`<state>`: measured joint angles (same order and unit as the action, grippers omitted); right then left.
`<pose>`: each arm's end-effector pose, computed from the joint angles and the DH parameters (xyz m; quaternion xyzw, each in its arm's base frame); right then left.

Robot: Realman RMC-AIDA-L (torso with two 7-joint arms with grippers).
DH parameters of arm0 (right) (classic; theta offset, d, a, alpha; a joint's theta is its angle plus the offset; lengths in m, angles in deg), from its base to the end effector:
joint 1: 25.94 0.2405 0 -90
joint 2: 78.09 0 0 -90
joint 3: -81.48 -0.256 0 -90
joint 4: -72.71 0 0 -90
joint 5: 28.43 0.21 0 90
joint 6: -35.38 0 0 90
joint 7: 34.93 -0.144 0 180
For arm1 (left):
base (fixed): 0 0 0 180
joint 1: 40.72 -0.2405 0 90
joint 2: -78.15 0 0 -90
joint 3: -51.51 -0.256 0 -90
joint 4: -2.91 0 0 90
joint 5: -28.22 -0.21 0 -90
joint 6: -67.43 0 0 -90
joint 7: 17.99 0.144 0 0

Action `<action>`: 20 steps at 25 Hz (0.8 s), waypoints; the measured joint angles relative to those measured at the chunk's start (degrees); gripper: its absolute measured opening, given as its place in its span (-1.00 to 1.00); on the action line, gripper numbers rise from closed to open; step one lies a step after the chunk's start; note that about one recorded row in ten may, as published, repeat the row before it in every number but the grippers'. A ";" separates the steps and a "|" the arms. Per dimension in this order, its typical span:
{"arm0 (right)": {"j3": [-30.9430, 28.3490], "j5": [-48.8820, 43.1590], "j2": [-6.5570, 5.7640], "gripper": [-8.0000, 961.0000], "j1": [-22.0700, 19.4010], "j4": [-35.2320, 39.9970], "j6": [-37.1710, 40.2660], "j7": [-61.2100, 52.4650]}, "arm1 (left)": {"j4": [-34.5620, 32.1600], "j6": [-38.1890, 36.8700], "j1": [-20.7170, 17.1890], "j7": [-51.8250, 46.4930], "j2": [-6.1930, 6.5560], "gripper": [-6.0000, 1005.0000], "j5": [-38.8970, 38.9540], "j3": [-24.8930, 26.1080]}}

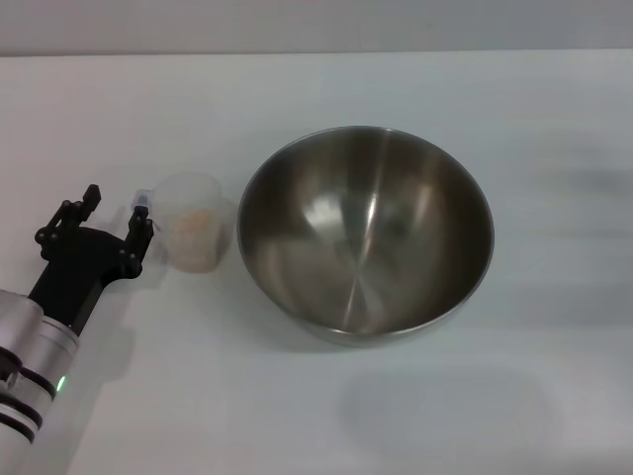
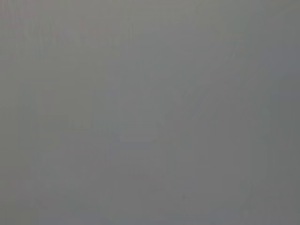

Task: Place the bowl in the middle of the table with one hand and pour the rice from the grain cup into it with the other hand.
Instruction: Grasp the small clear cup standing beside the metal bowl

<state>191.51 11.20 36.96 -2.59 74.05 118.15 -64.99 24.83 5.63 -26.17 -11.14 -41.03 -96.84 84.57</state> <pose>0.3631 0.3088 0.0784 -0.5536 0.2570 0.4428 0.6568 -0.3249 0.2709 -0.0728 -0.7590 -0.2220 -0.2313 0.5667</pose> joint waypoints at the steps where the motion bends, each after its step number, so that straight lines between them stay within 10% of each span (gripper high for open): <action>1: 0.00 0.00 0.00 -0.01 0.01 0.06 0.00 0.00 | 0.02 0.08 0.05 -0.02 0.00 0.49 0.00 0.00; 20: 0.09 -0.12 0.28 -0.02 -0.61 0.47 0.33 0.00 | 0.35 1.23 2.00 -2.30 0.00 -0.89 0.00 -0.09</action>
<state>191.59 11.08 37.24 -3.19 74.51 118.48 -64.99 25.18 6.86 -24.17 -13.44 -41.03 -96.84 84.48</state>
